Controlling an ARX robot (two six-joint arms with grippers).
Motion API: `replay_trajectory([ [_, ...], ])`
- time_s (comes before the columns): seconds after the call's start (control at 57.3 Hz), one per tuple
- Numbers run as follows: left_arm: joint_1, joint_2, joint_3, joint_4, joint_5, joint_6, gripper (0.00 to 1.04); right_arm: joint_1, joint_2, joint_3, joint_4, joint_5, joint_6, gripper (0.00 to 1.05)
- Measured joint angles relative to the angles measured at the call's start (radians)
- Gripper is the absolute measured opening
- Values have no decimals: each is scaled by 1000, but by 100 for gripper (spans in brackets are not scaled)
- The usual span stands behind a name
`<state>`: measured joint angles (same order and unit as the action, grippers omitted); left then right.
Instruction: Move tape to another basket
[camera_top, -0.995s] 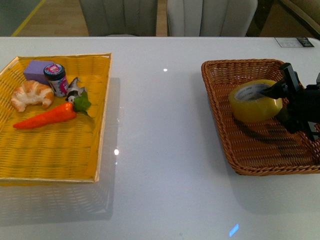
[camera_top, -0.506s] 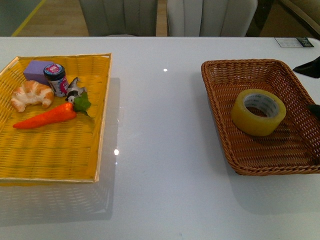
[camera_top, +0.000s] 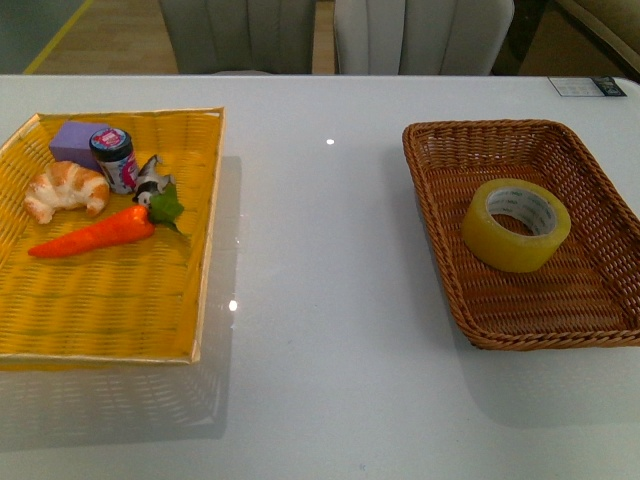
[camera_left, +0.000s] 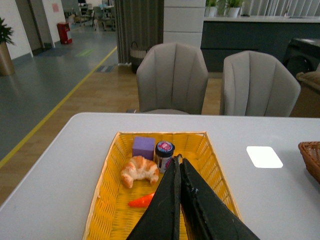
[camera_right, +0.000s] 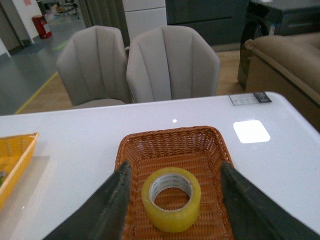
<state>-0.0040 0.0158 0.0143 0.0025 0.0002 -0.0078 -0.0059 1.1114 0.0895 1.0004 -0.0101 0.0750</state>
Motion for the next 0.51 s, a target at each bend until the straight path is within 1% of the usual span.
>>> replay_trajectory([
  [0.035,0,0,0,-2,0,0,2,1,-27,-8,-16,2,-17,41],
  [0.087,0,-1,0,-3,-1,0,2,1,-73,-19,-51,7,-36,31],
  [0.105,0,-1,0,-3,0,0,2,2,-81,-21,-57,7,-39,29],
  [0.227,0,-1,0,-3,0,0,2,2,-201,-49,-145,8,-56,3],
  [0.506,0,-1,0,-3,0,0,2,3,-420,-66,-331,10,-69,2],
])
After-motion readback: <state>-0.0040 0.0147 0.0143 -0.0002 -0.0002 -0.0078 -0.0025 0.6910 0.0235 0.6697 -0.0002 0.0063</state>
